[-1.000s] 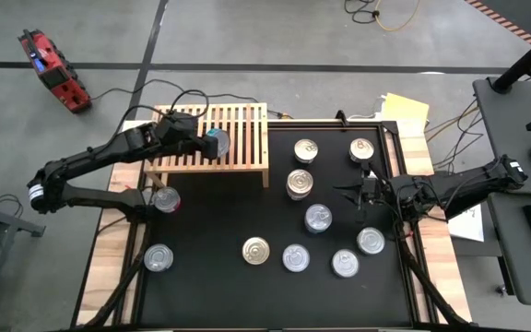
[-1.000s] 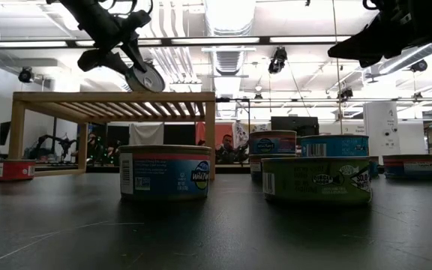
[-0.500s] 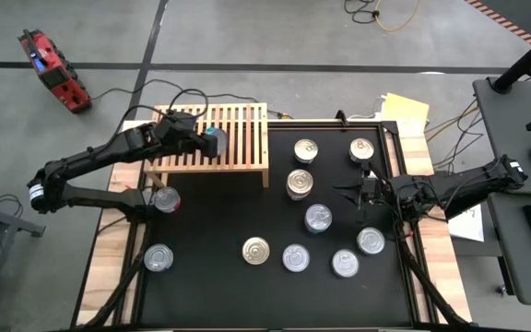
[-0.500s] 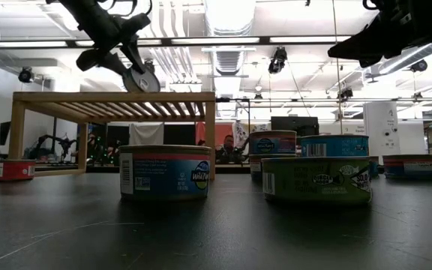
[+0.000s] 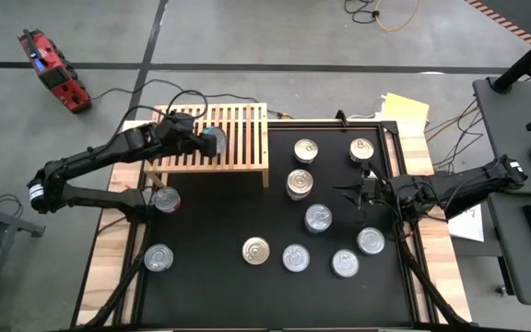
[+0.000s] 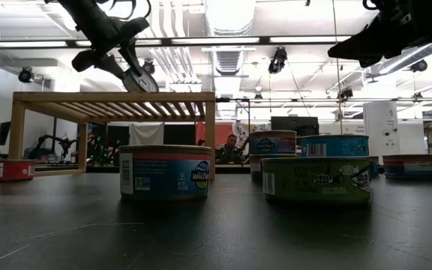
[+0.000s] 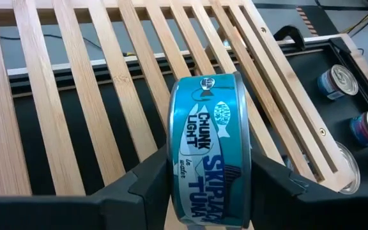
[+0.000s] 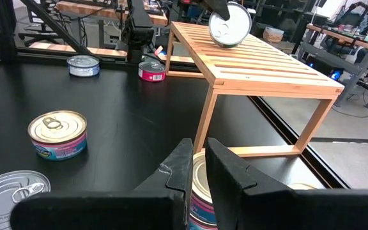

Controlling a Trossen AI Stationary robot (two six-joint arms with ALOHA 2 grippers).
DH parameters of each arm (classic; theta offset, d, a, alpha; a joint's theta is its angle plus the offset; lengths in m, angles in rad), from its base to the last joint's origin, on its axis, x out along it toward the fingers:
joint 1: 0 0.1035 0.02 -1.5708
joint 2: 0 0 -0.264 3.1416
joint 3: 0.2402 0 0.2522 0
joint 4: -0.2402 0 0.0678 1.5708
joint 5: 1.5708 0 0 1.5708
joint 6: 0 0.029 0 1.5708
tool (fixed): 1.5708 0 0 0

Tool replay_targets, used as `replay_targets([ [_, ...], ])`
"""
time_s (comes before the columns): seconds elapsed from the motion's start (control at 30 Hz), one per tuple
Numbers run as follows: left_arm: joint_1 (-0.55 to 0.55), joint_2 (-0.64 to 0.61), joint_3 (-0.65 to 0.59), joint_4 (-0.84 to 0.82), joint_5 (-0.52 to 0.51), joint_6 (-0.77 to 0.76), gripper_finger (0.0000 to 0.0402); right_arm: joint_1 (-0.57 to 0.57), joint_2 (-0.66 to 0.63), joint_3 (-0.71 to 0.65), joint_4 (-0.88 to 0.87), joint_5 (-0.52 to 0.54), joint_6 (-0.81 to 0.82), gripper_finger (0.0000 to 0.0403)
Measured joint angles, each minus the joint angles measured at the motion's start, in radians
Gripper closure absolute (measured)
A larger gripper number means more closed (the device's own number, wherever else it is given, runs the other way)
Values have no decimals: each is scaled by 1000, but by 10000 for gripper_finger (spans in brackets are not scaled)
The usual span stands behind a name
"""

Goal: Stack canned seafood by type on shelf
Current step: Put the green blue tuna can on the shelf

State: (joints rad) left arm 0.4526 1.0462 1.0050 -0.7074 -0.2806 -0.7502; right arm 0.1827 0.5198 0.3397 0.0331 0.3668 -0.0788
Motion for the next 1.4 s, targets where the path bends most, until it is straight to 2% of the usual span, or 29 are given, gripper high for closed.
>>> replay_targets([
  [0.17,0,0,0,0,0,-11,238,0,0,0,-2,0,0,369],
  [0.47,0,0,0,-18,-49,-19,169,0,0,0,-9,0,0,369],
  [0.63,0,0,0,-22,-53,2,145,0,0,0,-9,0,0,369],
  [0.9,0,0,6,-42,-55,45,136,0,0,0,-9,0,0,369],
  [1.2,0,-1,76,-119,-130,98,136,0,0,0,-9,0,0,369],
  [1.33,-3,-1,112,-118,-122,176,136,0,0,0,-9,0,0,369],
  [1.4,-9,-1,131,-112,-85,251,137,0,0,0,-9,0,0,369],
])
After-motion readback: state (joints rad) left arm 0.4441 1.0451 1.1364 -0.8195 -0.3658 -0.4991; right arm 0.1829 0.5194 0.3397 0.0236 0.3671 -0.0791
